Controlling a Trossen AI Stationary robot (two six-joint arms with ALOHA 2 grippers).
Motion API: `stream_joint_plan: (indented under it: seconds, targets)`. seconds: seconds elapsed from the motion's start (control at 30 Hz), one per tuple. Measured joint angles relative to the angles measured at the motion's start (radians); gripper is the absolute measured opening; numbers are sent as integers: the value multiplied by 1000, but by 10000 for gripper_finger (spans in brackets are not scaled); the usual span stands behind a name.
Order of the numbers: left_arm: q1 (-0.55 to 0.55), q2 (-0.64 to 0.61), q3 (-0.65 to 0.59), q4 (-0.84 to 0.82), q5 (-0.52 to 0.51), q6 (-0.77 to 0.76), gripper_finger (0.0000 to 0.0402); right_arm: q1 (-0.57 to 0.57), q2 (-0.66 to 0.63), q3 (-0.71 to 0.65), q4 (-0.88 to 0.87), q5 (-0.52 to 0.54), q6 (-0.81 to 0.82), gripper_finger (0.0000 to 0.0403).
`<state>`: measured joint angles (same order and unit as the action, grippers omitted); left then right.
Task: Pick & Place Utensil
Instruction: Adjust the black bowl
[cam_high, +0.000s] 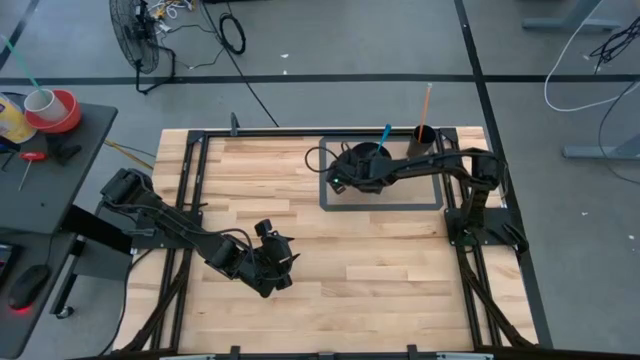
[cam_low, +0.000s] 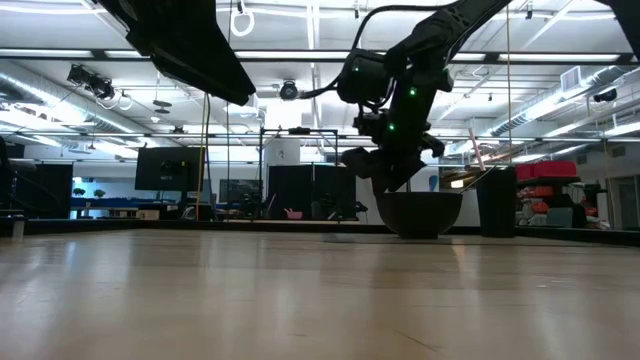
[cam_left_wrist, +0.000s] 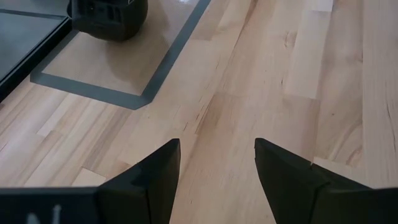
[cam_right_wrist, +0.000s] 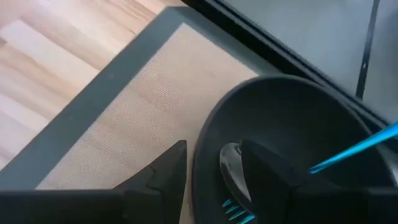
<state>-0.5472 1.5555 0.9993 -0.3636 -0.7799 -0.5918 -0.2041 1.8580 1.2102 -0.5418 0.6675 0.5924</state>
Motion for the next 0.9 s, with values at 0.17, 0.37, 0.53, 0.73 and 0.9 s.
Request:
stream_joint_plan:
  seconds: [0.17,0.37,0.53,0.73,0.9]
  targets:
    - [0,0,0,0,0,0,211,-18,0,0,-1,-75,29,155]
    - [0,0,0,0,0,0,211,-24,0,0,-36,-67,47,155]
    - [0,0,0,0,0,0,211,-23,0,0,-73,-55,66,155]
    - [0,0,0,0,0,0,211,-24,-1,0,-80,-82,56,155]
    - [0,0,0,0,0,0,211,-24,-1,0,-96,-109,46,150]
